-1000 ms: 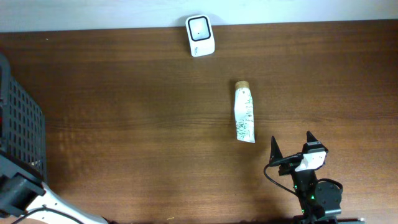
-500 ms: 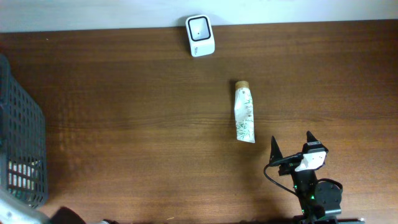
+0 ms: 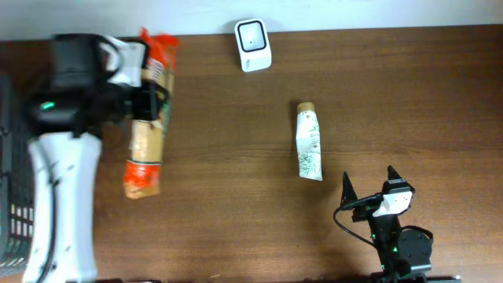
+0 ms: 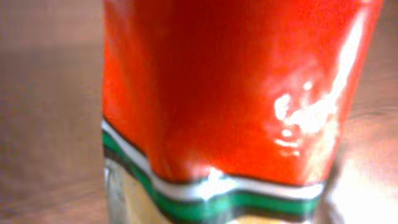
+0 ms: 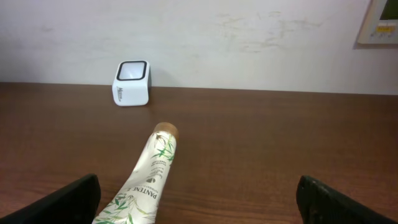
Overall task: Scan the item barcode
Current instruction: 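Lay the orange spaghetti pack on the table left of the tube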
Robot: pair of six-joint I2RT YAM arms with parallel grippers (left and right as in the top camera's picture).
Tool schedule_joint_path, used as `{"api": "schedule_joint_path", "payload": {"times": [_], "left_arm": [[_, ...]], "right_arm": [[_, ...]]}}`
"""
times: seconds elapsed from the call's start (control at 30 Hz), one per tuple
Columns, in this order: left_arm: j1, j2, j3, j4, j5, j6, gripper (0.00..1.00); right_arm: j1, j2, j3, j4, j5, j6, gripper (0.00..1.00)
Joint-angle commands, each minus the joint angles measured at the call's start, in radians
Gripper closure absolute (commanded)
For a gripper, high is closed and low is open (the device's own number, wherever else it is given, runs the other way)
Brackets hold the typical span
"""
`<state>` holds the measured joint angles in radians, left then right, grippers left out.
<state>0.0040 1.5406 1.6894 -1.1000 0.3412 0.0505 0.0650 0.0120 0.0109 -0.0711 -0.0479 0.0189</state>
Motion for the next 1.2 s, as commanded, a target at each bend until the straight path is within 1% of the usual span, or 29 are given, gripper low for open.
{"api": "schedule_joint_path", "payload": {"times": [0.0,0.07,0.1,0.17,0.2,0.33,0.43,0.6,0.7,0.77,0.8,0.83,0.87,0.9,0.93,1.0,1.03,1.1,1.17], "left_arm": [[-0.124,0.033,-0.153,0.132,-0.195,-0.212,1.00],[-0.185,0.067,-0.230,0.235,-0.211,-0.270,1.00],[-0.232,0.100,-0.280,0.321,-0.212,-0.282,1.00],[-0.275,0.146,-0.314,0.386,-0.223,-0.282,1.00],[-0.304,0.190,-0.322,0.410,-0.261,-0.299,1.00],[-0.385,0.319,-0.322,0.425,-0.346,-0.343,1.00],[-0.436,0.370,-0.322,0.457,-0.422,-0.349,1.00],[-0.494,0.425,-0.322,0.544,-0.444,-0.349,1.00],[-0.497,0.438,-0.322,0.550,-0.444,-0.349,1.00],[-0.497,0.438,-0.322,0.553,-0.443,-0.349,0.80],[-0.499,0.438,-0.322,0.559,-0.436,-0.349,0.66],[-0.502,0.438,-0.322,0.564,-0.426,-0.350,0.59],[-0.507,0.438,-0.322,0.574,-0.401,-0.349,0.48],[-0.509,0.438,-0.322,0.577,-0.384,-0.349,0.42],[-0.512,0.438,-0.322,0.581,-0.381,-0.350,0.39],[-0.527,0.438,-0.322,0.589,-0.382,-0.349,0.25],[-0.528,0.438,-0.322,0.595,-0.382,-0.349,0.20],[-0.525,0.438,-0.308,0.598,-0.382,-0.345,0.18],[-0.518,0.424,-0.271,0.574,-0.383,-0.311,0.18]], "right_arm": [[-0.006,-0.006,-0.005,-0.003,-0.008,0.001,0.01],[-0.006,-0.006,-0.005,-0.003,-0.008,0.001,0.01],[-0.006,-0.006,-0.005,-0.003,-0.008,0.001,0.01],[-0.006,-0.006,-0.005,-0.003,-0.008,0.001,0.01],[-0.006,-0.006,-0.005,-0.003,-0.008,0.001,0.01],[-0.006,-0.006,-0.005,-0.003,-0.008,0.001,0.01],[-0.006,-0.006,-0.005,-0.003,-0.008,0.001,0.01],[-0.006,-0.006,-0.005,-0.003,-0.008,0.001,0.01],[-0.006,-0.006,-0.005,-0.003,-0.008,0.001,0.01],[-0.006,-0.006,-0.005,-0.003,-0.008,0.001,0.01],[-0.006,-0.006,-0.005,-0.003,-0.008,0.001,0.01],[-0.006,-0.006,-0.005,-0.003,-0.008,0.001,0.01],[-0.006,-0.006,-0.005,-0.003,-0.008,0.001,0.01],[-0.006,-0.006,-0.005,-0.003,-0.008,0.001,0.01],[-0.006,-0.006,-0.005,-0.003,-0.008,0.001,0.01],[-0.006,-0.006,-0.005,-0.003,-0.008,0.001,0.01],[-0.006,-0.006,-0.005,-0.003,-0.008,0.001,0.01],[-0.006,-0.006,-0.005,-0.004,-0.008,0.001,0.01],[-0.006,-0.006,-0.005,-0.003,-0.008,0.000,0.01]]}}
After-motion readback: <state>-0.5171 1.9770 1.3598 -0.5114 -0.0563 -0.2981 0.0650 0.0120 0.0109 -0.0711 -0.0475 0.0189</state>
